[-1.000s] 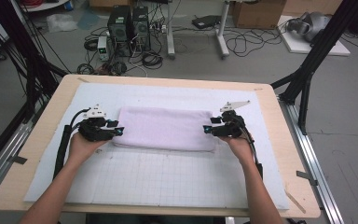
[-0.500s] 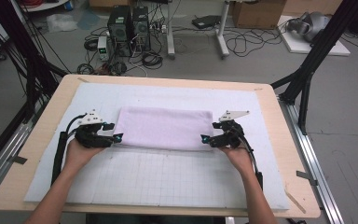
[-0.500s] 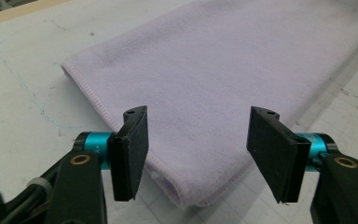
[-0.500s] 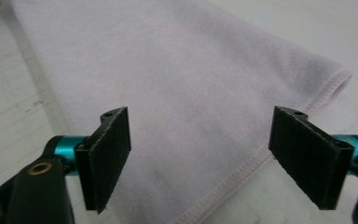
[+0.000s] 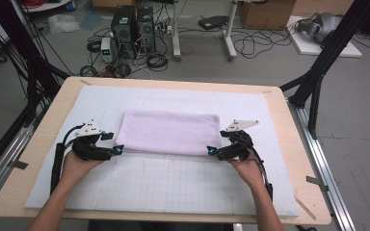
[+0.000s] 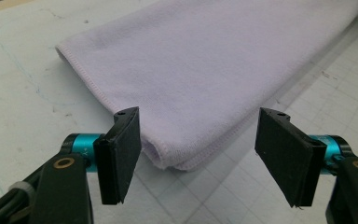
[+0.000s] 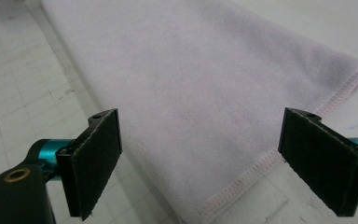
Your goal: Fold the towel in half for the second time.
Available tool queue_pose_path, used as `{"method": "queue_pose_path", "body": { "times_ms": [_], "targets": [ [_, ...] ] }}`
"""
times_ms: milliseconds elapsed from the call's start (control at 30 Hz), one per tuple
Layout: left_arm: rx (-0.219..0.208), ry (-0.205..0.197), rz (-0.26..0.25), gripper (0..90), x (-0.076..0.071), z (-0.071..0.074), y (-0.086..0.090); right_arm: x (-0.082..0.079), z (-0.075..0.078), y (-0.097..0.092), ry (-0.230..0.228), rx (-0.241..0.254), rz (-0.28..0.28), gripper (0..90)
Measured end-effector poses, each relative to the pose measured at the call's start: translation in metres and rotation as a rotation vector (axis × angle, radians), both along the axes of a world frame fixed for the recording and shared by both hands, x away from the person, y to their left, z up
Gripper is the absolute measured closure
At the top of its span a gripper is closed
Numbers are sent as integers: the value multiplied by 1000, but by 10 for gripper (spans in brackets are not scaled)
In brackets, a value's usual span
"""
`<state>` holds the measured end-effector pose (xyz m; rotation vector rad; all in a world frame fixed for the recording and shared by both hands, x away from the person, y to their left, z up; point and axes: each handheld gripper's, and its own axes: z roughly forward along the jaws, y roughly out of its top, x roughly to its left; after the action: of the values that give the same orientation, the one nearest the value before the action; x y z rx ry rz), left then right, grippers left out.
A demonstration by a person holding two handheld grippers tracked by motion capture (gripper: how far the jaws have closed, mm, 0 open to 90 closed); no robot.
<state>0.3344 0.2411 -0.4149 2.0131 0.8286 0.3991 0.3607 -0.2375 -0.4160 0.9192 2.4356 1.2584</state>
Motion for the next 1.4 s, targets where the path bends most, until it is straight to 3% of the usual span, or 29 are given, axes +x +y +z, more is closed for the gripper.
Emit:
{"method": "queue_pose_path", "body": {
  "times_ms": [300, 900, 1100, 1400],
  "targets": [
    [7, -30, 2, 307, -18, 5, 4, -17, -1, -12, -20, 8, -15, 123],
    [23, -28, 17, 284, -41, 1, 14, -44, -5, -25, -32, 4, -36, 119],
    [17, -30, 28, 285, -48, 0, 18, -52, -7, -32, -25, 26, -54, 119],
    [9, -36, 40, 285, -57, -1, 22, -66, -8, -40, -36, 21, -64, 119]
  ]
}}
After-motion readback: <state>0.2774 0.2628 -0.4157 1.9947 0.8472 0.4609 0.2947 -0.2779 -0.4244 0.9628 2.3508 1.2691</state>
